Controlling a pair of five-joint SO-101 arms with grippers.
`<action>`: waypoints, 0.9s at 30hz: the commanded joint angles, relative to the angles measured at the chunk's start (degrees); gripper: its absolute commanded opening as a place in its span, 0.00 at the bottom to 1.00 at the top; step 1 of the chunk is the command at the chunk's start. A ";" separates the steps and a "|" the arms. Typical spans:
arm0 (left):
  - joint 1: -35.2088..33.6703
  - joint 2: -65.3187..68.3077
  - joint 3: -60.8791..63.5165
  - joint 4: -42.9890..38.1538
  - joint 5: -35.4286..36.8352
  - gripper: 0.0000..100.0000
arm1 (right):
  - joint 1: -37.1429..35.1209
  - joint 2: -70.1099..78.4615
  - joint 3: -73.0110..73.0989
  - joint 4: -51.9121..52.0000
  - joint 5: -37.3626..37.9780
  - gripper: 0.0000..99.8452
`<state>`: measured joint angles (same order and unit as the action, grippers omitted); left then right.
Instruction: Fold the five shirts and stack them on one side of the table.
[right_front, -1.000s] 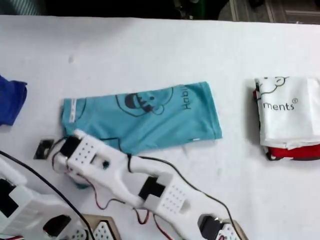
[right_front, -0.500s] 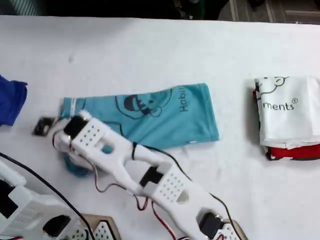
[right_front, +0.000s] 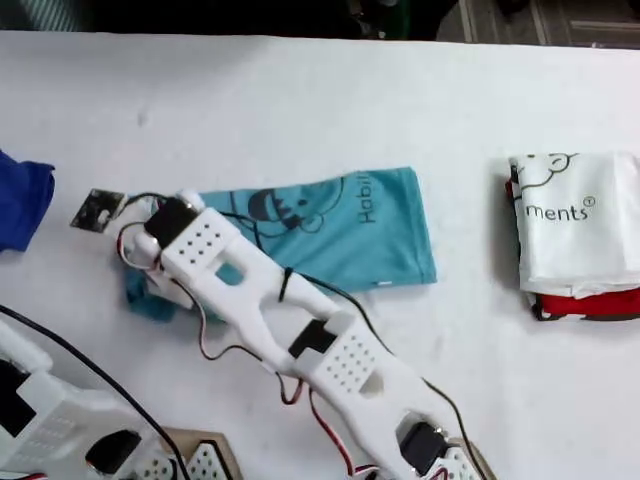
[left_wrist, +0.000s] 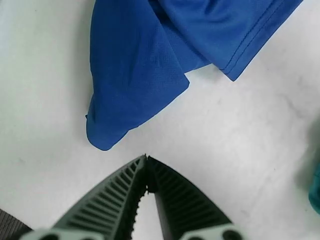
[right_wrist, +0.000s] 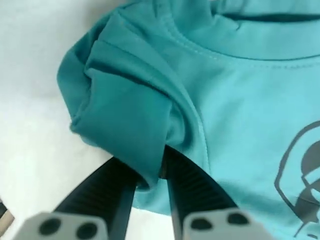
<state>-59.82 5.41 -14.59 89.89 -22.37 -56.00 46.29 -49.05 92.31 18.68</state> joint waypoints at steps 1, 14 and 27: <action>-0.04 -2.68 -2.20 -0.26 -0.53 0.03 | 1.71 -1.01 -2.55 -0.75 0.09 0.02; -0.22 -2.68 -2.11 -0.09 -0.53 0.03 | 8.66 1.71 -3.78 -16.57 -0.09 0.27; -0.22 -2.68 -2.11 -0.09 -0.53 0.03 | 13.05 6.37 -19.34 -6.20 -0.18 0.27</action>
<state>-59.82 5.41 -14.59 89.89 -22.37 -43.52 53.58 -64.88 84.22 18.68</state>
